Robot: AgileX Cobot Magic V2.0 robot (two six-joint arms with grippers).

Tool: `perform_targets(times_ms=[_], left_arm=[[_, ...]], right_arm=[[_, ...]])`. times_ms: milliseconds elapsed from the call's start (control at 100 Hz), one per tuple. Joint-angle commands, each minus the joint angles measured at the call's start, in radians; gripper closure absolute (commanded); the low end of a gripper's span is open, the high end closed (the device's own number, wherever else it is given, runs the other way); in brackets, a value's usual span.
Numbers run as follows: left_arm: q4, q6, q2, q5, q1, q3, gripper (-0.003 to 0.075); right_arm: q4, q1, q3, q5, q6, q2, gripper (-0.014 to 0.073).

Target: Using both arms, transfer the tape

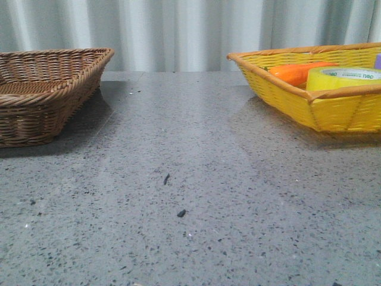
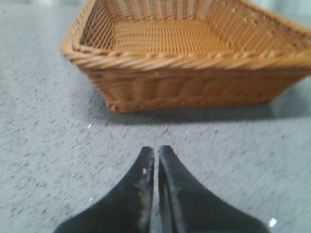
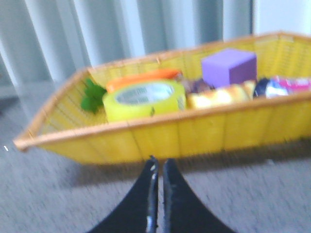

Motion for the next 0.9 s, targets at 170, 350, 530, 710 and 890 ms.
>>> perform_targets(times_ms=[170, 350, 530, 710, 890], left_arm=[[-0.452, -0.011, -0.029, -0.253, 0.002, 0.009, 0.0741], [-0.452, -0.011, -0.029, -0.256, 0.002, 0.009, 0.0741], [-0.452, -0.011, -0.029, -0.256, 0.002, 0.009, 0.0741], [-0.452, -0.011, -0.029, -0.258, 0.002, 0.009, 0.0741], [-0.452, -0.011, -0.029, -0.304, 0.002, 0.009, 0.0741]], right_arm=[[0.005, 0.001, 0.022, -0.121, -0.002, -0.016, 0.0663], [0.005, 0.001, 0.022, -0.112, -0.002, -0.016, 0.0663], [0.005, 0.001, 0.022, -0.104, -0.002, -0.016, 0.0663], [0.119, 0.001, 0.022, -0.154, 0.005, -0.016, 0.0663], [0.364, 0.001, 0.022, -0.193, 0.005, -0.016, 0.0663]])
